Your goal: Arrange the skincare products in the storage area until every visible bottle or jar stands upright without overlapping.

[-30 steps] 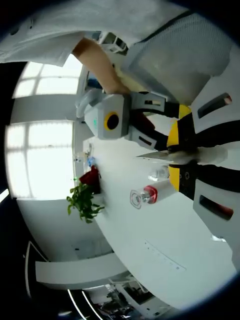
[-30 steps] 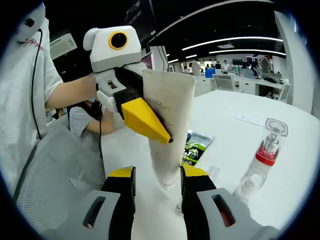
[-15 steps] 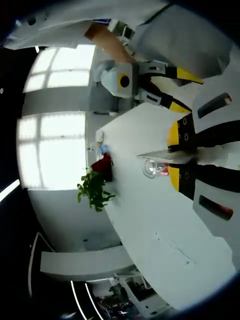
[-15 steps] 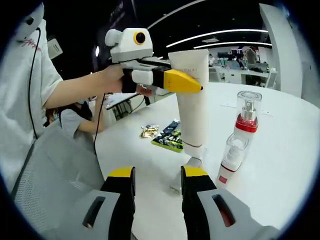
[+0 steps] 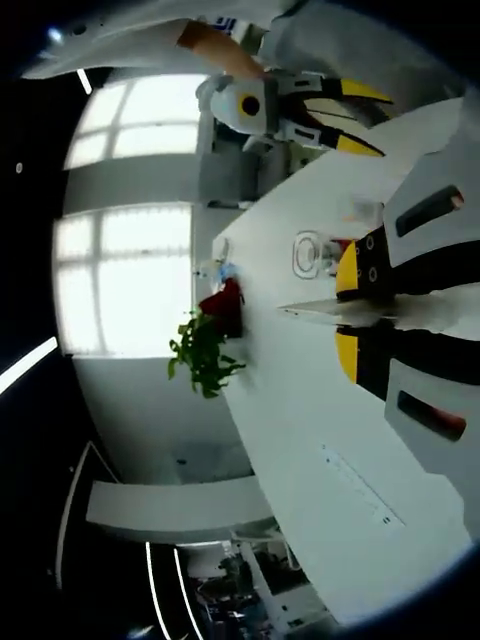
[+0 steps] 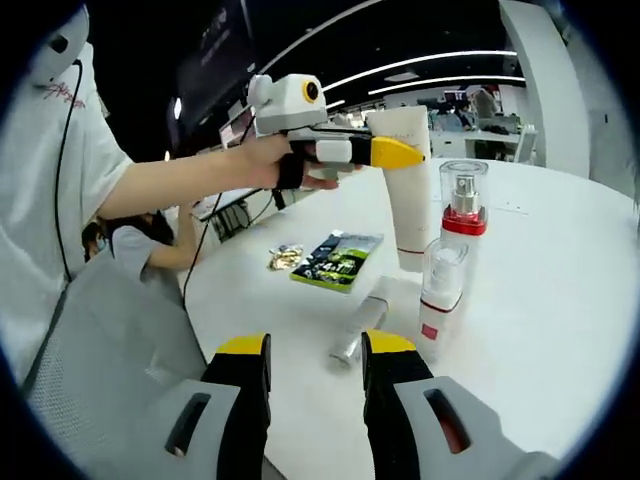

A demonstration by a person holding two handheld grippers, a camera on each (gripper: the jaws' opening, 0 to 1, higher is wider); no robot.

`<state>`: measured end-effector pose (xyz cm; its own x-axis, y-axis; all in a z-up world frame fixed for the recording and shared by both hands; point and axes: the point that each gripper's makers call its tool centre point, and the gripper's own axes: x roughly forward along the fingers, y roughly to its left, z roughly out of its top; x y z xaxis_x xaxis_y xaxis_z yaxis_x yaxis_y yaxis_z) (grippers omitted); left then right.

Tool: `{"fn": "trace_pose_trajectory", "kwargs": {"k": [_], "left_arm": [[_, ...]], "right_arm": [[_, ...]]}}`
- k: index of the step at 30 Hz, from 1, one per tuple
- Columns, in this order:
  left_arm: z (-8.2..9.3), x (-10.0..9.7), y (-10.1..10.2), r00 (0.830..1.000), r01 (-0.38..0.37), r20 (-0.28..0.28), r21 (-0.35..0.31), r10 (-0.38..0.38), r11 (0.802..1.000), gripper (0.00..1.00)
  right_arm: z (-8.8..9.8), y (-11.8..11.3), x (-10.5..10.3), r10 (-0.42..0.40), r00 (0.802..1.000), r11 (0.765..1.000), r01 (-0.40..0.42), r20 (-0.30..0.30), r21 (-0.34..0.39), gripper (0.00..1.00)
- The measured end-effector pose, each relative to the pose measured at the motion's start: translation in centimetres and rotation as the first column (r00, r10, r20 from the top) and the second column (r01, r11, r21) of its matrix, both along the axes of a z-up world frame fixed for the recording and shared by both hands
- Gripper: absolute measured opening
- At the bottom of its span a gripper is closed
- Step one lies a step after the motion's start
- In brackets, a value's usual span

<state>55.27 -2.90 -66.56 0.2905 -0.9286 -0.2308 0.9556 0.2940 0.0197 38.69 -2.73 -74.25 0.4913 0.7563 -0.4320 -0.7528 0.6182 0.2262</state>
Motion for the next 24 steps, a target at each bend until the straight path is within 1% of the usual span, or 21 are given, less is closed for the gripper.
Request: {"fn": "trace_pose_trajectory", "kwargs": {"k": [1,8,14,15,16,20,24], "left_arm": [[-0.3,0.0,-0.2,1.000,0.002,-0.004,-0.005,-0.002,1.000,0.07],[-1.0,-0.9,-1.0,0.999,0.036,-0.010,-0.037,-0.037,0.999,0.07],[-2.4,-1.5,-0.8,0.998,0.053,-0.030,-0.034,-0.054,0.998,0.07],[-2.0,-1.7,-0.9,0.997,0.051,-0.046,-0.073,-0.054,0.996,0.07],[-2.3,-1.7,-0.7,0.998,0.049,-0.043,-0.062,-0.051,0.997,0.07],[-2.3,-1.9,-0.5,0.996,0.051,-0.067,-0.079,-0.056,0.996,0.07],[-2.4,-2.4,-0.3,0.995,0.058,-0.071,-0.080,-0.064,0.995,0.07]], "right_arm": [[0.0,-0.1,0.0,-0.002,1.000,1.000,0.002,-0.001,-0.001,0.35],[-0.1,-0.7,0.2,-0.017,1.000,1.000,0.017,-0.005,-0.004,0.35],[0.0,-1.0,0.4,-0.030,1.000,1.000,0.030,-0.005,-0.001,0.35],[0.0,-1.0,0.4,-0.030,1.000,1.000,0.030,-0.005,0.000,0.35],[0.0,-1.0,0.4,-0.030,1.000,1.000,0.030,-0.006,-0.001,0.35],[-0.1,-1.0,0.3,-0.030,1.000,1.000,0.030,-0.007,-0.001,0.35],[0.0,-1.0,0.3,-0.030,1.000,1.000,0.030,-0.008,0.001,0.35]]}}
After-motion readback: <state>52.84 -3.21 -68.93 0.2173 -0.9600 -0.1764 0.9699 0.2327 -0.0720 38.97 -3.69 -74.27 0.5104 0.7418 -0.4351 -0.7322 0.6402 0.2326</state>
